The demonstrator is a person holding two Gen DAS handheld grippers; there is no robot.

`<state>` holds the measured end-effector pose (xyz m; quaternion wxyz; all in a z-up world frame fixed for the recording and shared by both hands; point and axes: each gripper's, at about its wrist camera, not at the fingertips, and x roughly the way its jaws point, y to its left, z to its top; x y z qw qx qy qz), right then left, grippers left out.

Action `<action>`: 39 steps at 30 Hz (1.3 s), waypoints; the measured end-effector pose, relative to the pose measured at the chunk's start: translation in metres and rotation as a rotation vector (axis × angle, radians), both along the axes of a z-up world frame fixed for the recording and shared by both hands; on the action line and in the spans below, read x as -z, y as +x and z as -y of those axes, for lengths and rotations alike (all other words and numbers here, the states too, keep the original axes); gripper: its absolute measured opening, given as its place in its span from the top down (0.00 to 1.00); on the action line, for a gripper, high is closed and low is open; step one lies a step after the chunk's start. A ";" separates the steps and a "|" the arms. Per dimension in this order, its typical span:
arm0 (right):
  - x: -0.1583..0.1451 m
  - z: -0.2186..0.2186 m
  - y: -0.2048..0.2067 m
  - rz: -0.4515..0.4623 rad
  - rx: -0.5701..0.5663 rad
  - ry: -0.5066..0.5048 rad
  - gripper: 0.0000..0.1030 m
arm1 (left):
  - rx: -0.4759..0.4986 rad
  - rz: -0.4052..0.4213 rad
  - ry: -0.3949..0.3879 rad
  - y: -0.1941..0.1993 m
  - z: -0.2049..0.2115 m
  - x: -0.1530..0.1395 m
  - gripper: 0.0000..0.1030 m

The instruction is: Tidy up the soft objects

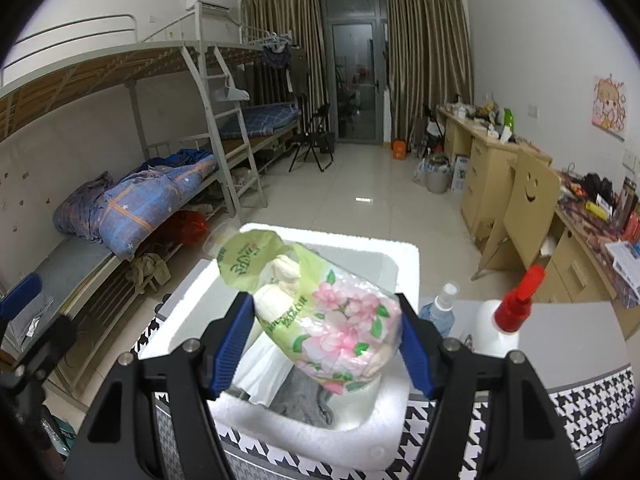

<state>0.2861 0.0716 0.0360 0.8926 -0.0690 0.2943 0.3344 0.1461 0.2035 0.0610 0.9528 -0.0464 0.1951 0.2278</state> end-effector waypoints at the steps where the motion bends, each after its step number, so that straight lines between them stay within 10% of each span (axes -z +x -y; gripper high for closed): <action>1: 0.001 -0.001 0.001 -0.007 0.004 -0.005 0.27 | 0.001 -0.002 -0.002 0.000 -0.001 0.000 0.01; 39: -0.030 0.053 -0.067 0.103 0.054 0.001 0.02 | 0.099 0.033 0.005 -0.018 0.039 -0.014 0.01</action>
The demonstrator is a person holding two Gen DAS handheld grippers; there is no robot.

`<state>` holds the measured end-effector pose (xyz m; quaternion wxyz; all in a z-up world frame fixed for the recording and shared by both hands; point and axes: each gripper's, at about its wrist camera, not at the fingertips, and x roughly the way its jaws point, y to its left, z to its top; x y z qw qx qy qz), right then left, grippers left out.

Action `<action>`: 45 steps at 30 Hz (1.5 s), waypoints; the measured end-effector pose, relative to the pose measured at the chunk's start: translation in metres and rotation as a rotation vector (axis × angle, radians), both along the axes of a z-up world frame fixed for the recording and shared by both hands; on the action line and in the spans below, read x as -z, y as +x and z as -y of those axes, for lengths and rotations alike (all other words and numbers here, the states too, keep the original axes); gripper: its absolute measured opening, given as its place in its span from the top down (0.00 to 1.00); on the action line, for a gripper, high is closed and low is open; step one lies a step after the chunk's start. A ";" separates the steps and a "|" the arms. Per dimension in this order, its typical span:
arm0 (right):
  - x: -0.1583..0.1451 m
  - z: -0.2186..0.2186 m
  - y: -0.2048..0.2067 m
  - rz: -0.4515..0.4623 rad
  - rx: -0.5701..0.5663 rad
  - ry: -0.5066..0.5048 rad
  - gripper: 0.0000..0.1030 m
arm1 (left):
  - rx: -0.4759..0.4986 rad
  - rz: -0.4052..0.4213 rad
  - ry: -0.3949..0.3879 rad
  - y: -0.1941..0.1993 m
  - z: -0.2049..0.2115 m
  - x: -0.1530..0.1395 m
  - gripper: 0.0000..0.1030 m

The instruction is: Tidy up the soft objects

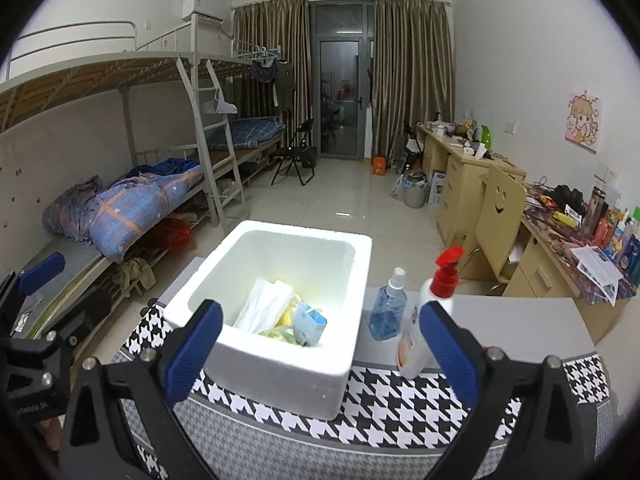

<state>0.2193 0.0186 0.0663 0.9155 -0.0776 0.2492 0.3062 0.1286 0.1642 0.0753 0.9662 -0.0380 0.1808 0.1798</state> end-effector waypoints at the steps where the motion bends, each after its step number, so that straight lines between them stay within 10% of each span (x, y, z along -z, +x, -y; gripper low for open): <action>1: 0.000 0.003 -0.003 0.002 0.002 0.004 0.02 | 0.002 0.002 0.002 -0.002 0.003 -0.001 0.01; 45: 0.011 0.099 -0.105 0.098 0.055 0.092 0.02 | 0.045 0.148 0.050 -0.091 0.092 -0.008 0.01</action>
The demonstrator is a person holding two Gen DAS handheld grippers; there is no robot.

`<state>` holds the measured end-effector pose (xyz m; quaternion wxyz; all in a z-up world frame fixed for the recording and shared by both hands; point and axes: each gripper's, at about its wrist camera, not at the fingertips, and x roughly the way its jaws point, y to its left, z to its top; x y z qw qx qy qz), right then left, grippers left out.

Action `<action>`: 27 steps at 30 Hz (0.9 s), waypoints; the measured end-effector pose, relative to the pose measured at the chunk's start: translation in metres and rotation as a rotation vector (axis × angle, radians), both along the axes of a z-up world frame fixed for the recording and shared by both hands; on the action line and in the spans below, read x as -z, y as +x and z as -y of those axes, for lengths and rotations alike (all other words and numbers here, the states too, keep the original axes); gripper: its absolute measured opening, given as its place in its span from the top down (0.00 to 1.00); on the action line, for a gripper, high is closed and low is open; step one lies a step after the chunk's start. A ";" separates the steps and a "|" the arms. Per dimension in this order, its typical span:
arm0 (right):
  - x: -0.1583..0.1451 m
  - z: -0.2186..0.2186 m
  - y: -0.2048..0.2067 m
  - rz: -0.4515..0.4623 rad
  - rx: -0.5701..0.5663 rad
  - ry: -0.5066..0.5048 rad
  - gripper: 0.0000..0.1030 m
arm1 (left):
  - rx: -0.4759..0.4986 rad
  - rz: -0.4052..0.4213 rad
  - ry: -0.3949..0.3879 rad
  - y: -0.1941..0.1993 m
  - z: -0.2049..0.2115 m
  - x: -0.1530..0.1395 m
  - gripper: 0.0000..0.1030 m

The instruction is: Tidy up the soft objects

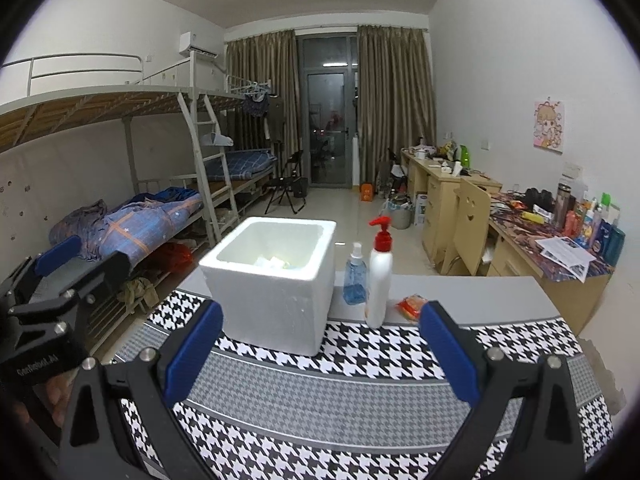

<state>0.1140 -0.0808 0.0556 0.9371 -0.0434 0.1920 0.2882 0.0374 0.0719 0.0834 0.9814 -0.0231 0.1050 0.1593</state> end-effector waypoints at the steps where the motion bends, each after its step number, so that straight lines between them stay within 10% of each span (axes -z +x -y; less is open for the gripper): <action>1: 0.002 0.003 -0.004 0.006 -0.001 0.006 0.02 | 0.003 0.001 -0.001 -0.002 0.001 0.001 0.01; 27: 0.033 0.022 -0.034 0.078 -0.044 0.069 0.02 | -0.003 0.061 0.009 -0.032 0.022 0.039 0.01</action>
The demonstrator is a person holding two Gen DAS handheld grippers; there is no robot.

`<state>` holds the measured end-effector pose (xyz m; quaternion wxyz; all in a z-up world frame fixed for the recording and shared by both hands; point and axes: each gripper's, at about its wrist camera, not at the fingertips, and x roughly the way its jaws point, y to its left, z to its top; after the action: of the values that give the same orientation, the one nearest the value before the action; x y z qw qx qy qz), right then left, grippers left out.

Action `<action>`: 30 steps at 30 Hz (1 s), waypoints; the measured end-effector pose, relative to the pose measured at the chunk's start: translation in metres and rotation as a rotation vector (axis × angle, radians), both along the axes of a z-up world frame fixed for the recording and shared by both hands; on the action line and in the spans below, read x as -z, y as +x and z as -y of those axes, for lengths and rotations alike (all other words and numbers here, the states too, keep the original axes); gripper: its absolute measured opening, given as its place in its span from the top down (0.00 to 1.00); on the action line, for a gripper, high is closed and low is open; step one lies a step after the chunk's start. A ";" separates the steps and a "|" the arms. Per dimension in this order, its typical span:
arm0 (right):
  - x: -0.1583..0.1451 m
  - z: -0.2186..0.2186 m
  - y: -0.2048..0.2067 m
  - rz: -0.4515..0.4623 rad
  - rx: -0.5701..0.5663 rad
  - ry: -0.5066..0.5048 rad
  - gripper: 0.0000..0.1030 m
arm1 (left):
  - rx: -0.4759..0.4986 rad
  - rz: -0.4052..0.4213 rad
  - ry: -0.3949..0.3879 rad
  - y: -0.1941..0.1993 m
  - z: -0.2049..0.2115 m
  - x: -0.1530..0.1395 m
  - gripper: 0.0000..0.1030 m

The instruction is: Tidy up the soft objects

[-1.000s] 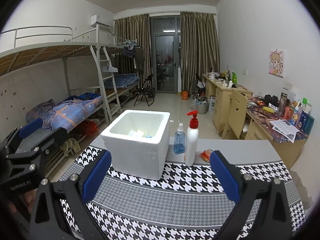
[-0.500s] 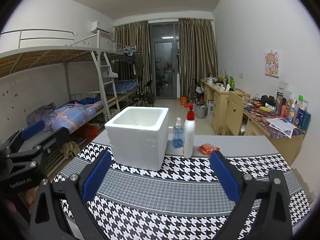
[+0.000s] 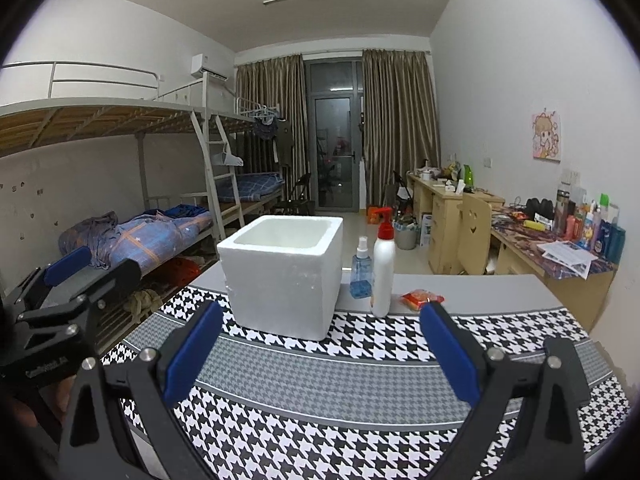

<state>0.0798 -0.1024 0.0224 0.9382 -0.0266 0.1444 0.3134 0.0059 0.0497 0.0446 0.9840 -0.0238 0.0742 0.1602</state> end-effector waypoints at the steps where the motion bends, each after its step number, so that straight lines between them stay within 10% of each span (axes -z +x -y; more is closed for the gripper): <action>1: 0.003 0.001 0.000 0.001 -0.002 0.003 0.02 | 0.001 -0.002 -0.001 0.000 -0.001 0.002 0.01; 30: 0.048 0.015 -0.008 0.040 0.071 0.006 0.02 | 0.022 -0.052 0.001 0.007 0.005 0.047 0.01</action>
<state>0.0717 -0.1179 -0.0260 0.9516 -0.0247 0.1254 0.2796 0.0124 0.0450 -0.0019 0.9834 -0.0185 0.1001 0.1501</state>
